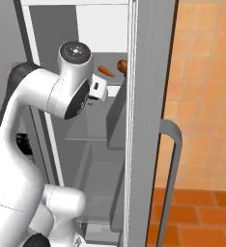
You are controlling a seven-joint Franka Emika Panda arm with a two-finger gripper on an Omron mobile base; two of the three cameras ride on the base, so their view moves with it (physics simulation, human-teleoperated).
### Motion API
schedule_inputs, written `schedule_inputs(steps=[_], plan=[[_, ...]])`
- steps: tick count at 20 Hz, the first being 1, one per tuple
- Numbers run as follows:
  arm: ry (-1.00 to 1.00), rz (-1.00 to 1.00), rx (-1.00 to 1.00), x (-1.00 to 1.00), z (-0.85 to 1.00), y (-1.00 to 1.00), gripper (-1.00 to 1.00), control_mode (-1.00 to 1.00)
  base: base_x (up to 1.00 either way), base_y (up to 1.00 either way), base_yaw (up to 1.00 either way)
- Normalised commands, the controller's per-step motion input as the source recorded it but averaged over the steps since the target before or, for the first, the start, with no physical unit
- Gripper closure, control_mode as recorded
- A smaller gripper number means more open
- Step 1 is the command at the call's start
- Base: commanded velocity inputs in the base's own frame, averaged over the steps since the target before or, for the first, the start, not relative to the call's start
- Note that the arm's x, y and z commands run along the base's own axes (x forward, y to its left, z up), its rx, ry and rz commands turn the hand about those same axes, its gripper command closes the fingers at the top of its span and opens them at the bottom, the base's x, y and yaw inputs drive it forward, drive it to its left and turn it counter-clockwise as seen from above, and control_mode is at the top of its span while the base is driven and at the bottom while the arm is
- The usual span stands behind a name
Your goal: Place one carrot and one chicken drumstick in each tupperware on the nearby counter, to pack two identical lunches.
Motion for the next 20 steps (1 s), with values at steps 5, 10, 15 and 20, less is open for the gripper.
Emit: schedule_inputs(steps=[5, 10, 15, 20], plan=[[0.04, 0.06, 0.22, 0.97, 0.05, 0.11, -1.0, -1.0, 0.0, 0.0, 0.0], [0.0, 0.0, -0.01, 0.37, 0.0, 0.25, -1.0, -1.0, 0.0, 0.0, 0.0], [-0.01, -0.05, -0.13, 0.71, -0.02, 0.61, -1.0, -1.0, 0.0, 0.0, 0.0], [0.06, -0.02, -0.18, 0.95, 0.0, 0.08, -1.0, -1.0, 0.0, 0.0, 0.0]])
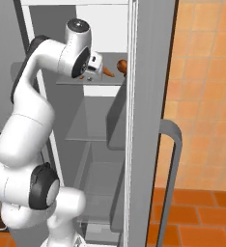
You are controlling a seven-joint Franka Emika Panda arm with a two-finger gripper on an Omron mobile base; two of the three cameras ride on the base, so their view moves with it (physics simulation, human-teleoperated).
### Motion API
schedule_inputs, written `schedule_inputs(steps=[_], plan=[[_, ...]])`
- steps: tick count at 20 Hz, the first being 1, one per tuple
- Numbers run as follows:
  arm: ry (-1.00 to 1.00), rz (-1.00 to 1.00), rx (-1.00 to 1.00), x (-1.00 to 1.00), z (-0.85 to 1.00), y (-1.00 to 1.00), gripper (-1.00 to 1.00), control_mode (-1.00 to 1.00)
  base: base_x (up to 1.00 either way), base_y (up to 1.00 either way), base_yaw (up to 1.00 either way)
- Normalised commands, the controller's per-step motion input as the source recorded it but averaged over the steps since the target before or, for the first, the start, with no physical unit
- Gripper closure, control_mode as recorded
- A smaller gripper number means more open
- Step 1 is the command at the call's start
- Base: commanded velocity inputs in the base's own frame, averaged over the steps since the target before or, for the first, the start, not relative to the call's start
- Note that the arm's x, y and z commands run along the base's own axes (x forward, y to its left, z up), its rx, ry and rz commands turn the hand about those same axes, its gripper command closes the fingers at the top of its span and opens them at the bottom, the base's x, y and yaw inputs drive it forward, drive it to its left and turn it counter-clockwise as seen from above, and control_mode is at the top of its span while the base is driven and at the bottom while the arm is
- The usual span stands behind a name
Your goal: Place one carrot and one chicken drumstick in each tupperware on the nearby counter, to pack two identical lunches.
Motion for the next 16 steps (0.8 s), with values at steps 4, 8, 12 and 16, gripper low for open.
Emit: schedule_inputs(steps=[4, 8, 12, 16], plan=[[0.13, 0.0, -0.06, 0.98, 0.0, -0.02, -1.0, -1.0, 0.0, 0.0, 0.0], [0.04, 0.0, -0.01, 1.0, -0.42, 0.0, -1.0, -1.0, 0.0, 0.0, 0.0], [0.0, 0.0, 0.0, 0.98, -0.68, 0.0, -1.0, -1.0, 0.0, 0.0, 0.0], [0.0, 0.0, 0.0, 0.71, -0.53, 0.0, -1.0, -1.0, 0.0, 0.0, 0.0]])
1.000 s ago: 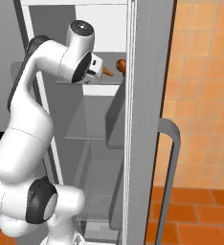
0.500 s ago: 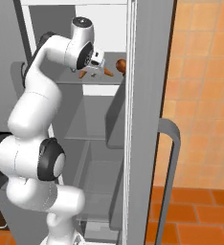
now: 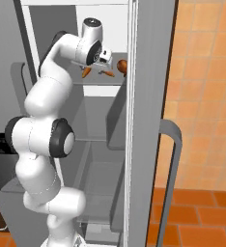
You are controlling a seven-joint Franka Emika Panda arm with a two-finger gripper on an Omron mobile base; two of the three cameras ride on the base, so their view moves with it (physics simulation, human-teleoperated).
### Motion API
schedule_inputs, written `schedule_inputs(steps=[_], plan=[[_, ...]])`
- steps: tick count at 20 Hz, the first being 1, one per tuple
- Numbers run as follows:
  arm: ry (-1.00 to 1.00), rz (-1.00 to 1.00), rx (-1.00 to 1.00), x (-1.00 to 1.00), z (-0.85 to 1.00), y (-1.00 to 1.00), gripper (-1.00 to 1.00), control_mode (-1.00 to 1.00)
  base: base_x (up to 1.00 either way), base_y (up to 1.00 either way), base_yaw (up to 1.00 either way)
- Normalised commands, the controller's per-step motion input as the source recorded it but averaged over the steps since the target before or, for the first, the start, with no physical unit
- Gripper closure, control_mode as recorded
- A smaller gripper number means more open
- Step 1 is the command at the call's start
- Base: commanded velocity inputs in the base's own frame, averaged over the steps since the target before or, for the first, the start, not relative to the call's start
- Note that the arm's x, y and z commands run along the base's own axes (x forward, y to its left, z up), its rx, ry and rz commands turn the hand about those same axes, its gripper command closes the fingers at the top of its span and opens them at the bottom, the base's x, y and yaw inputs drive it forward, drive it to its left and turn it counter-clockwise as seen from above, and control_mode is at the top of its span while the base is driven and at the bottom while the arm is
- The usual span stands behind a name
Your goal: Place one carrot and one chicken drumstick in each tupperware on the nearby counter, to pack two identical lunches.
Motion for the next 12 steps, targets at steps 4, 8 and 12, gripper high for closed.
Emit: schedule_inputs(steps=[4, 8, 12], plan=[[-0.19, 0.0, 0.0, 0.21, -0.41, 0.0, -1.0, -1.0, 0.0, 0.0, 0.0], [-0.37, 0.0, -0.03, -0.18, -0.49, 0.0, -1.0, -1.0, 0.0, 0.0, 0.0], [-0.23, 0.0, -0.11, -0.1, -0.41, 0.21, -1.0, -1.0, 0.0, 0.0, 0.0]])
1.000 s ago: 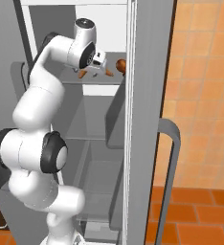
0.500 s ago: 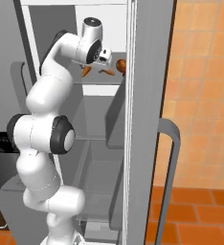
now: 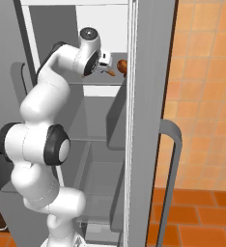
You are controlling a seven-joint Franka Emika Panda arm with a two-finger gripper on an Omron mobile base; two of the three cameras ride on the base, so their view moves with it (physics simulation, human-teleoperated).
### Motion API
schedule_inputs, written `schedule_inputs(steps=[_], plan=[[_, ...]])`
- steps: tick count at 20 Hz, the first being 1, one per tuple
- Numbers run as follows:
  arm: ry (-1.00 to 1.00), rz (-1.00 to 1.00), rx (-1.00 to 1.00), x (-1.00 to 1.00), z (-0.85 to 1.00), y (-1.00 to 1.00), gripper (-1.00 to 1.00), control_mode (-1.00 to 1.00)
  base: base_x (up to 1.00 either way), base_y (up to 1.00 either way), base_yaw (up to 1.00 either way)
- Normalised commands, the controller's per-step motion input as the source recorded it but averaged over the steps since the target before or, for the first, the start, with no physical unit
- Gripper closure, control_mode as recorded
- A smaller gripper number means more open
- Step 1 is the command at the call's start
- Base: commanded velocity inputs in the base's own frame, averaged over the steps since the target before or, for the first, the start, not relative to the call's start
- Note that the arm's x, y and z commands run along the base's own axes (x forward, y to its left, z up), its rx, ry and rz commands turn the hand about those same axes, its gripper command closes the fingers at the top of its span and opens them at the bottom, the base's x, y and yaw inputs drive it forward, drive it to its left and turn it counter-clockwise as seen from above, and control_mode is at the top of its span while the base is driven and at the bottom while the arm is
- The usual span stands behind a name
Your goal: Place one carrot and one chicken drumstick in each tupperware on the nearby counter, to pack two identical lunches.
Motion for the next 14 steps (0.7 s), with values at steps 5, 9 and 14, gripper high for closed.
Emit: schedule_inputs(steps=[5, 9, 14], plan=[[0.06, 0.01, -0.06, 0.21, -0.01, 0.14, -1.0, -1.0, 0.0, 0.0, 0.0], [0.08, -0.01, -0.04, 0.23, -0.04, -0.02, -1.0, -1.0, 0.0, 0.0, 0.0], [0.0, -0.01, 0.0, -0.1, -0.22, -0.33, -1.0, -1.0, 0.0, 0.0, 0.0]])
